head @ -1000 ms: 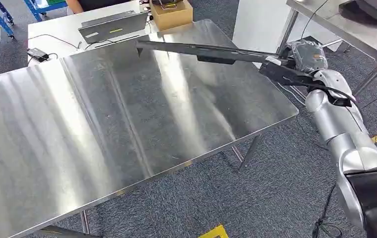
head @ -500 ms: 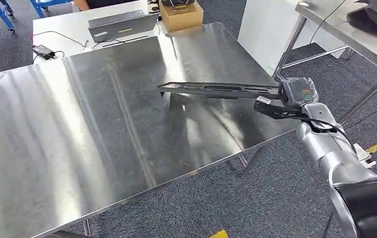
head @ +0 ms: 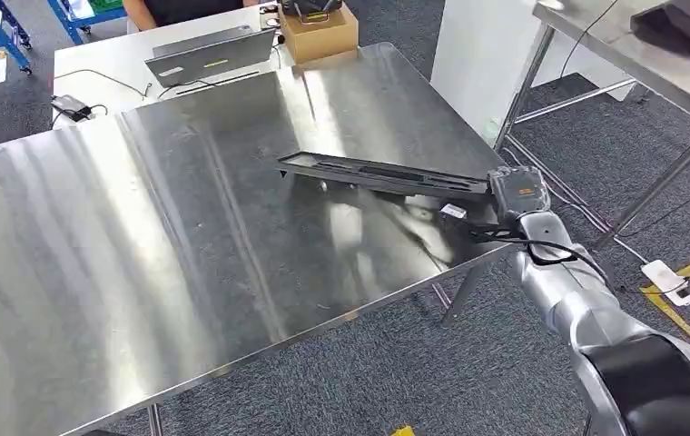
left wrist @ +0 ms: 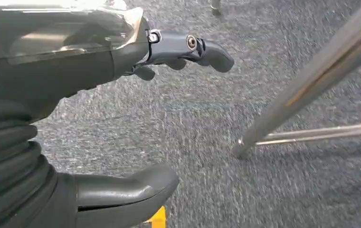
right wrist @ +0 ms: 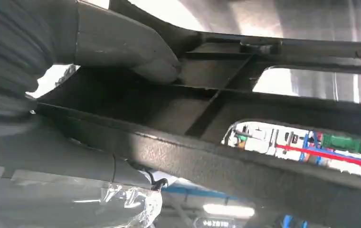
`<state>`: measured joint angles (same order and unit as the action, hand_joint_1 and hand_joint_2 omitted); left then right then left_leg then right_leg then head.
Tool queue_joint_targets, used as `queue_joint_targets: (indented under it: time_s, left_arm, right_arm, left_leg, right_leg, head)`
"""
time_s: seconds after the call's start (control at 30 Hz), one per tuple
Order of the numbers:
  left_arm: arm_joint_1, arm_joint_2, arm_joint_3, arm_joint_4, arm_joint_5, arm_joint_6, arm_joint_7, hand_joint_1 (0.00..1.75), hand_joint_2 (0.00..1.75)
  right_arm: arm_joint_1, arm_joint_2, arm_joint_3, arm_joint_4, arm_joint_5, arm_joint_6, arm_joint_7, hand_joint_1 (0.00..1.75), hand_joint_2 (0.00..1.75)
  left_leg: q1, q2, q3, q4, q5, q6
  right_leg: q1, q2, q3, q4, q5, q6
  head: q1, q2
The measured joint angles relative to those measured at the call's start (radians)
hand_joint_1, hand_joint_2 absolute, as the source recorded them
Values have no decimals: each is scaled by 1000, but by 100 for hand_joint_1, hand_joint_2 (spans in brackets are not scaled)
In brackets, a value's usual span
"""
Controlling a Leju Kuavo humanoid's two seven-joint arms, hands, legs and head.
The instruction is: Take the parts from the cabinet and place them on the table.
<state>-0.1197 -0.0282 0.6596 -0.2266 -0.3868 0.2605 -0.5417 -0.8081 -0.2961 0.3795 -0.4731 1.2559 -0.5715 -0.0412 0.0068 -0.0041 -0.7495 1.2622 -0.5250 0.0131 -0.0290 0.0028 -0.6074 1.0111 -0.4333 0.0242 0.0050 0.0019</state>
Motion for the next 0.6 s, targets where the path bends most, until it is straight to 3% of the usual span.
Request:
queue_joint_targets:
  time_s: [0.07, 0.1, 0.13, 0.17, 0.23, 0.27, 0.3, 0.37, 0.4, 0.43, 0.47, 0.5, 0.57, 0.6]
  left_arm:
    - [-3, 3, 0, -1, 0, -14, 0, 0, 175]
    - [-7, 7, 0, -3, -2, -19, 0, 0, 175]
    - [-10, 7, 0, -3, -4, -28, 0, 0, 175]
    - [-12, 10, 0, -4, -6, -38, 2, 0, 175]
    - [-13, 13, 0, -5, -14, -53, 9, 0, 175]
    - [-15, 14, 0, -6, -19, -55, 13, 0, 175]
    - [-19, 10, 0, -8, -19, -54, 19, 0, 0]
    - [-21, 9, 0, -10, -19, -53, 43, 0, 0]
    - [-21, 8, 0, -10, -20, -51, 56, 0, 0]
    - [-21, 8, 0, -10, -20, -50, 66, 0, 0]
    - [-21, 8, 0, -10, -23, -50, 79, 0, 0]
    - [-22, 8, 0, -10, -25, -50, 87, 0, 0]
    - [-25, 6, 0, -10, -32, -54, 103, 0, 0]
    - [-26, 7, 0, -10, -33, -60, 110, 0, 0]
  right_arm:
    - [-1, 22, 7, 7, 46, -16, 28, 175, 175]
    - [-1, 35, 12, 9, 69, -22, 43, 175, 175]
    - [-4, 44, 17, 14, 93, -26, 56, 175, 175]
    - [-3, 52, 22, 18, 111, -27, 64, 0, 0]
    - [1, 72, 31, 25, 153, -28, 83, 0, 0]
    - [3, 78, 35, 25, 172, -29, 89, 0, 0]
    - [3, 84, 39, 28, 188, -29, 100, 0, 0]
    - [2, 92, 44, 34, 223, -29, 117, 0, 0]
    - [5, 98, 47, 38, 238, -29, 122, 0, 0]
    - [8, 102, 49, 40, 242, -28, 126, 0, 0]
    - [12, 108, 50, 43, 244, -27, 130, 0, 0]
    - [13, 113, 52, 44, 246, -27, 134, 0, 0]
    - [9, 119, 52, 44, 247, -26, 140, 0, 0]
    - [7, 121, 52, 44, 248, -26, 142, 0, 0]
  left_leg:
    - [-2, 0, 100, -187, 84, 16]
    - [-6, 0, 130, -242, 75, 24]
    - [-11, 1, 129, -244, 78, 25]
    - [-15, 1, 130, -242, 76, 28]
    - [-18, 1, 132, -247, 78, 38]
    - [-12, 2, 151, -265, 89, 45]
    - [-9, 3, 159, -278, 98, 52]
    - [-9, 2, 159, -279, 100, 57]
    - [-9, 2, 159, -279, 99, 58]
    - [-9, 1, 158, -278, 99, 58]
    - [-9, 0, 158, -278, 99, 58]
    - [-9, -1, 158, -277, 98, 56]
    - [-8, -2, 160, -272, 93, 50]
    - [-10, -4, 158, -265, 88, 42]
  right_leg:
    - [1, 5, 4, 0, 0, 0]
    - [0, 5, 5, -1, 0, 1]
    - [9, 6, 2, -2, -1, 4]
    - [5, 6, 2, -2, -1, 8]
    - [4, 6, 8, -13, 3, 20]
    - [15, 6, 7, -15, 2, 26]
    - [10, 0, -7, 16, -17, 23]
    - [11, 0, -77, 160, -83, 9]
    - [10, 0, -123, 251, -114, 8]
    - [11, 0, -147, 297, -125, 11]
    - [10, 0, -155, 307, -118, 20]
    - [9, 0, -131, 257, -92, 30]
    - [5, -2, -40, 77, -22, 47]
    - [1, -5, 0, -3, -1, 49]
  head:
    - [0, 0]
    - [1, 0]
    - [2, 0]
    - [0, 0]
    - [0, 0]
    - [2, 0]
    - [3, 0]
    - [5, 0]
    - [4, 0]
    - [4, 0]
    - [4, 0]
    - [4, 0]
    - [4, 0]
    - [5, 0]
